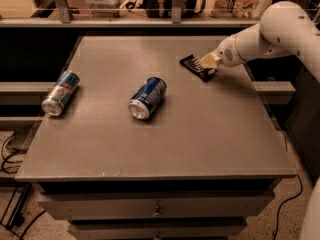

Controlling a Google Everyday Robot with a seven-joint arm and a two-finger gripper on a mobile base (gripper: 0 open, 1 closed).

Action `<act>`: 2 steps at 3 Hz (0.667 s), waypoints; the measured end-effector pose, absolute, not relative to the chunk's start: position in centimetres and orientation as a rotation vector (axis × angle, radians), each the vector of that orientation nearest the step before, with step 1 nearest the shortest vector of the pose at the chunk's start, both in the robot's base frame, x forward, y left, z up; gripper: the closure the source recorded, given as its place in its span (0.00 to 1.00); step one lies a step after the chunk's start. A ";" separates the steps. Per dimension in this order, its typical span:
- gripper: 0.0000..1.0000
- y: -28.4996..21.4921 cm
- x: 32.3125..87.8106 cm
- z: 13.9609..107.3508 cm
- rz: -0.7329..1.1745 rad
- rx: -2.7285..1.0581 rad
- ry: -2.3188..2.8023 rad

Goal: Pick rxbar chocolate

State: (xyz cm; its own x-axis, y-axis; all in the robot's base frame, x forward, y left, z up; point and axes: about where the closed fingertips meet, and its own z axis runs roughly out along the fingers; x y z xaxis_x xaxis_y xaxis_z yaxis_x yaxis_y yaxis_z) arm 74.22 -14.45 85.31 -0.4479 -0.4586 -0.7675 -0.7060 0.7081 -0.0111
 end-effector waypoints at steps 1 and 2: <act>0.49 -14.3 73.9 85.9 0.384 -0.883 2.108; 0.25 -13.7 73.3 87.0 0.372 -0.895 2.078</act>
Offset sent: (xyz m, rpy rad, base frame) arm -0.0184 0.0105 0.0357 -0.0090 -0.0908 0.0112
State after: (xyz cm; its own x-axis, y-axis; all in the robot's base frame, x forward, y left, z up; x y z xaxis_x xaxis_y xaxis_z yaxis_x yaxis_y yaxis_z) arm 73.26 -13.66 87.00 -0.4077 -0.4661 -0.7852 -0.7095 0.7030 -0.0488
